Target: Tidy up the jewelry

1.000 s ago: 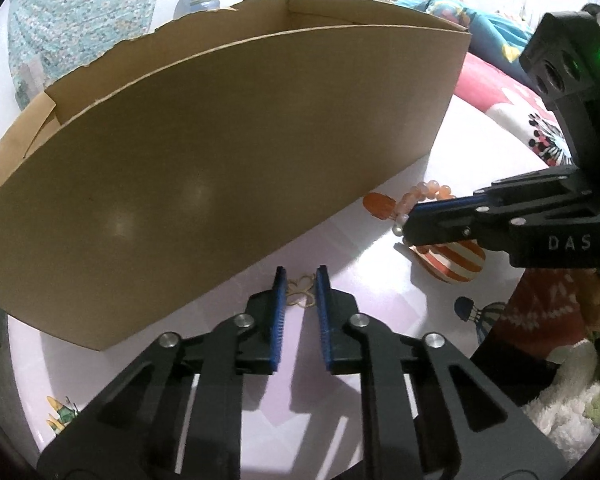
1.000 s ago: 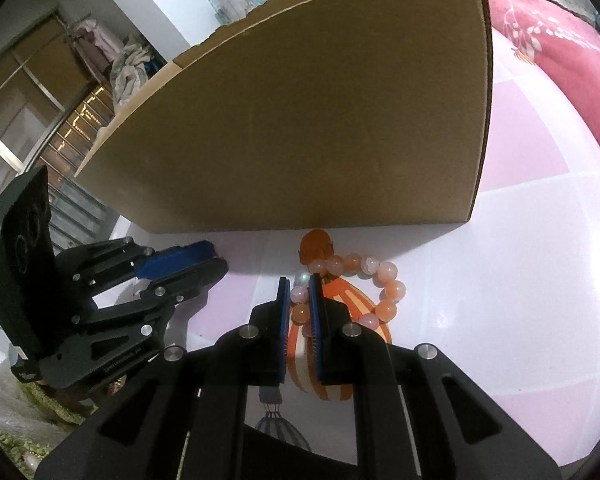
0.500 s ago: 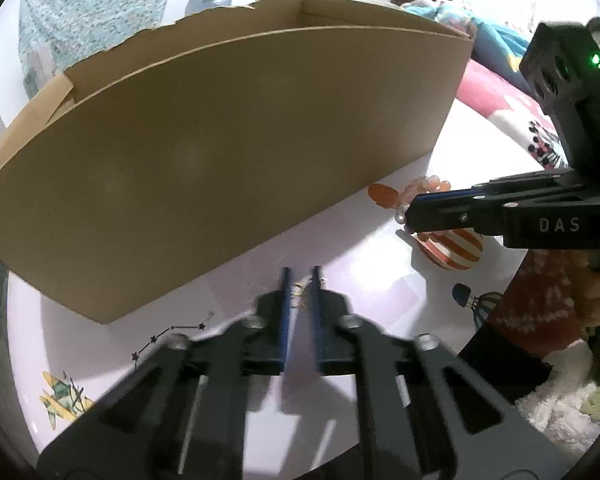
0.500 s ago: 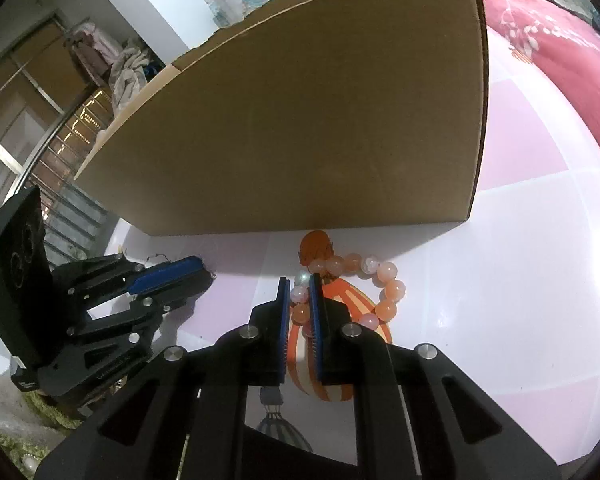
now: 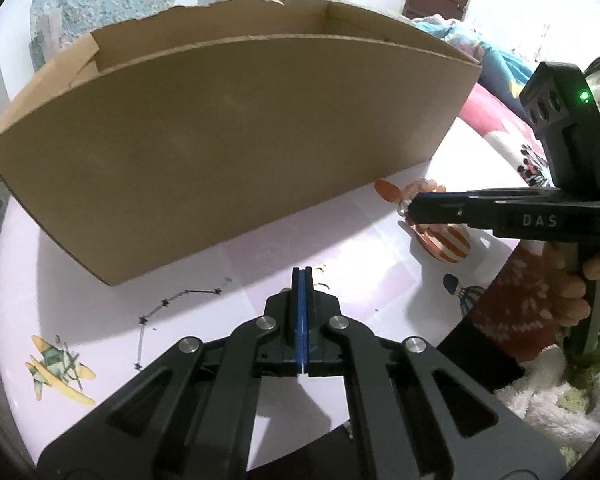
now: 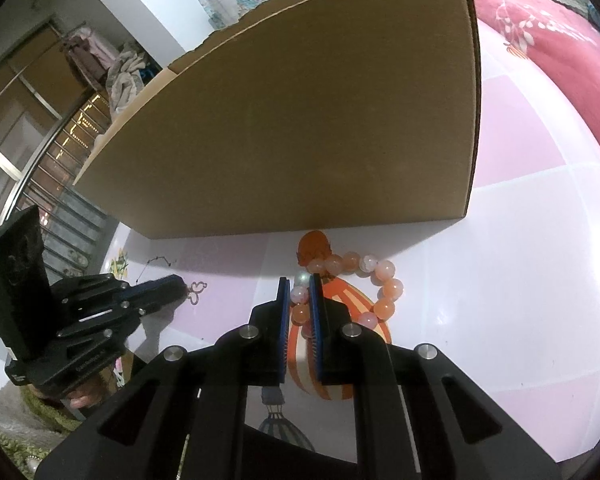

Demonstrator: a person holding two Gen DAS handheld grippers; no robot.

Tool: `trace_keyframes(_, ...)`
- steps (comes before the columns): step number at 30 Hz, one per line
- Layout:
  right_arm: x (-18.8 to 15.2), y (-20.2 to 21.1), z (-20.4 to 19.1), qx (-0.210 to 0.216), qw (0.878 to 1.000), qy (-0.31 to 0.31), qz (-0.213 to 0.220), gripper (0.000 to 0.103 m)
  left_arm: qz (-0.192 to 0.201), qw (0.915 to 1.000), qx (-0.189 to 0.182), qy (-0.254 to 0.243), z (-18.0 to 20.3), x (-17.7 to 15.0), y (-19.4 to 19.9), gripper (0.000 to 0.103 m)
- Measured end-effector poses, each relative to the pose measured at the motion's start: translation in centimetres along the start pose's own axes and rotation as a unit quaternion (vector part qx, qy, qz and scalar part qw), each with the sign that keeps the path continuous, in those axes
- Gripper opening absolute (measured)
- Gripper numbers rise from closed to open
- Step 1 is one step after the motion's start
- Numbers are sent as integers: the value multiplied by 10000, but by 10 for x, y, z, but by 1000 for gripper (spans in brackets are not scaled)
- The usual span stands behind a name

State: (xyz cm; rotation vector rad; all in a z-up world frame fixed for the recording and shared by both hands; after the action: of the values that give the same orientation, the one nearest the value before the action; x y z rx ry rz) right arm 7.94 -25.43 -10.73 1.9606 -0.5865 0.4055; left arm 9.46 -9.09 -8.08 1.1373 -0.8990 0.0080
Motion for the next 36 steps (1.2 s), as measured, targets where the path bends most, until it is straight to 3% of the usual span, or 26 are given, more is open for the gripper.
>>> trace_keyframes(17, 0, 0, 1, 5, 10000, -33, -3, 10, -113, 9990, 223, -379, 9, 4, -10, 1)
trace_keyframes(30, 0, -1, 0, 1, 10000, -42, 14, 10, -186, 9993, -42, -316, 16, -6, 1, 10)
trace_keyframes(32, 0, -1, 0, -1, 10000, -41, 11, 10, -102, 9995, -95, -271, 15, -6, 5, 17)
trace_keyframes(34, 0, -1, 0, 1, 10000, -43, 13, 10, 14, 9995, -193, -230, 16, -3, 10, 32)
trace_keyframes(36, -1, -1, 0, 2, 10000, -48, 14, 10, -5, 9994, -224, -280, 19, -1, 8, 37)
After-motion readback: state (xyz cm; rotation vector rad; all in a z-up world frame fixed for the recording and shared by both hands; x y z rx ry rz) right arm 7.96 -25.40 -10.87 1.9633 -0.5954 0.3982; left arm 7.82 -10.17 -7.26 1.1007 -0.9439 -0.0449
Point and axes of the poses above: each gripper's, at about its wrist camera, not at the fingertips, and y roughly against the way its jaws point, z to its right, x to its top, the point moved 5 cm from there along -y, roughly the way its jaws point, and after that the axes turned 2 degrees about z, right-handed, at the moved point
